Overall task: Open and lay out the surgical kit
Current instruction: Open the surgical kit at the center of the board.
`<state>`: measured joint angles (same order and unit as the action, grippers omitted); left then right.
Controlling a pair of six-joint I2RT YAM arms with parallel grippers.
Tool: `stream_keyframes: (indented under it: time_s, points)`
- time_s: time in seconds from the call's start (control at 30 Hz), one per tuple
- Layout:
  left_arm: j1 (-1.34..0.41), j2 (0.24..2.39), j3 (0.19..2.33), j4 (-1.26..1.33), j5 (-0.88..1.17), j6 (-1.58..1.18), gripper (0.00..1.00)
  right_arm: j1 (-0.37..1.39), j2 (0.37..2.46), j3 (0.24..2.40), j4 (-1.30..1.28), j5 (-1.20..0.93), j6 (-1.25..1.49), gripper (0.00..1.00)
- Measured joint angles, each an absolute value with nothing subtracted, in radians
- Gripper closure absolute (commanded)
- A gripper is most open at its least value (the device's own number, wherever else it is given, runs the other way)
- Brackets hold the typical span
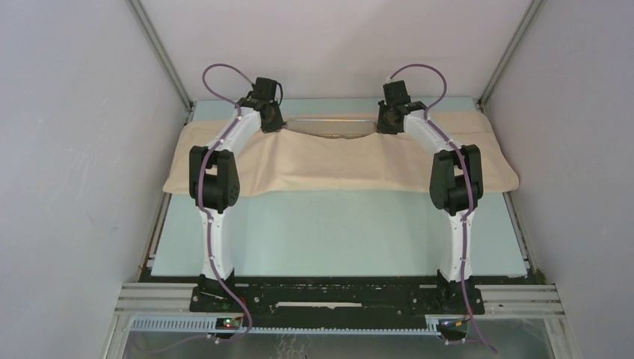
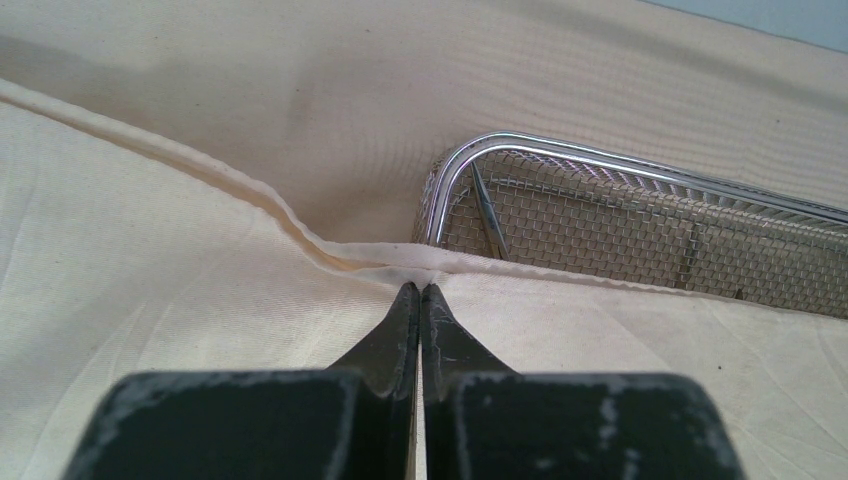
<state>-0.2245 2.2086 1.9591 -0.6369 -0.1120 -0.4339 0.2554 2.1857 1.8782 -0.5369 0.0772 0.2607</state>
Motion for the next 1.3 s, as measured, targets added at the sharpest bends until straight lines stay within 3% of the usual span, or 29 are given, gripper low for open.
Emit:
stream_keyframes:
  time_s: [0.23,0.53,0.77,0.97,1.3]
  points:
    - [-0.224,2.209,1.959,-0.637,-0.112,-0.434,1.00,0.255,2.186,1.878,-0.539,0.078,0.261,0.78]
    - [-0.224,2.209,1.959,-0.637,-0.112,-0.434,1.00,0.255,2.186,1.878,-0.543,0.077,0.260,0.73]
    - [-0.224,2.209,1.959,-0.637,-0.112,-0.434,1.00,0.255,2.189,1.879,-0.543,0.077,0.260,0.84]
    - [-0.224,2.209,1.959,-0.636,-0.112,-0.434,1.00,0.255,2.190,1.879,-0.543,0.074,0.263,1.00]
    - [-0.224,2.208,1.959,-0.637,-0.112,-0.434,1.00,0.251,2.190,1.880,-0.544,0.070,0.264,1.00]
